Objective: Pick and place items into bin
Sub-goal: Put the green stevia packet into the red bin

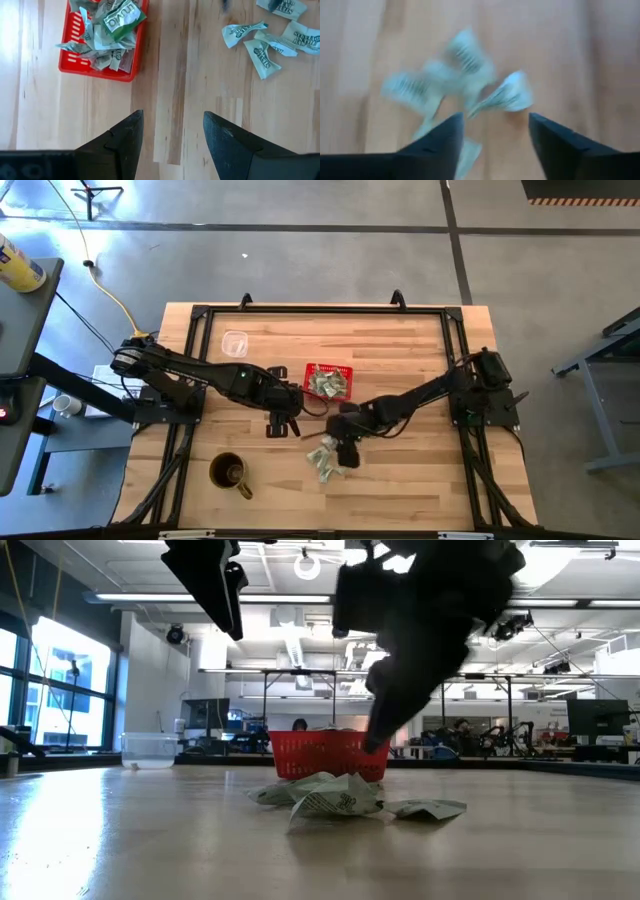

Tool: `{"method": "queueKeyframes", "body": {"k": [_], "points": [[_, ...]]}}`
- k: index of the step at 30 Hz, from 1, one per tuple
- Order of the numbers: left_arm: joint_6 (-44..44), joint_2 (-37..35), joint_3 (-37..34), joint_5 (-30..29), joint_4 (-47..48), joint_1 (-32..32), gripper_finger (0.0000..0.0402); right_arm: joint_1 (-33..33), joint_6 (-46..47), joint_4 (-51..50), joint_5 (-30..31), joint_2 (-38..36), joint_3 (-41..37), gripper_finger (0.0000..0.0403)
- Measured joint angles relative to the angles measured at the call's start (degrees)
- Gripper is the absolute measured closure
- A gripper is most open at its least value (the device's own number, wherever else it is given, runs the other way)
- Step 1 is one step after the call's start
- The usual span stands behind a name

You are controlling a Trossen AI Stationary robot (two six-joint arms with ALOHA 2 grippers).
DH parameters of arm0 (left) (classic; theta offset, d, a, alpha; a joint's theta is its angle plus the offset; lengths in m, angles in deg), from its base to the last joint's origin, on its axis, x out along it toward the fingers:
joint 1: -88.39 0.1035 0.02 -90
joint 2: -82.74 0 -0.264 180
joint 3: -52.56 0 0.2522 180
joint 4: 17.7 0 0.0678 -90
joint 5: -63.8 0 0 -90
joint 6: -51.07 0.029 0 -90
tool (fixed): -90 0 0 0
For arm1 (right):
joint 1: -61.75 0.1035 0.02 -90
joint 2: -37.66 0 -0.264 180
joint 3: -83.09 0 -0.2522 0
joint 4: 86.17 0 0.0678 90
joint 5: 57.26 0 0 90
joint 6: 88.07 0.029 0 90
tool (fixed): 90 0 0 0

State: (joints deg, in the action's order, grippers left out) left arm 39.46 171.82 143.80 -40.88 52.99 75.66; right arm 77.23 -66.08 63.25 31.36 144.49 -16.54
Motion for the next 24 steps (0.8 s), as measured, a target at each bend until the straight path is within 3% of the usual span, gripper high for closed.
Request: {"method": "queueKeyframes", "body": {"k": [4,9,18,24], "points": [[-0.7,0.0,0.0,-0.1,0.1,0.0,0.0163,1.1,9.4,-1.4,9.1,0.0,0.0,0.0114],[-0.6,0.0,0.0,-0.1,0.3,0.0,0.0163,3.5,18.3,0.8,11.3,1.2,0.1,0.0088],[0.8,0.0,0.0,0.0,0.2,0.0,0.0163,8.3,24.5,4.3,20.4,6.2,0.1,0.0108],[0.8,0.0,0.0,0.0,0.3,0.0,0.0163,7.9,24.1,3.9,23.1,9.1,0.3,0.0170]]}}
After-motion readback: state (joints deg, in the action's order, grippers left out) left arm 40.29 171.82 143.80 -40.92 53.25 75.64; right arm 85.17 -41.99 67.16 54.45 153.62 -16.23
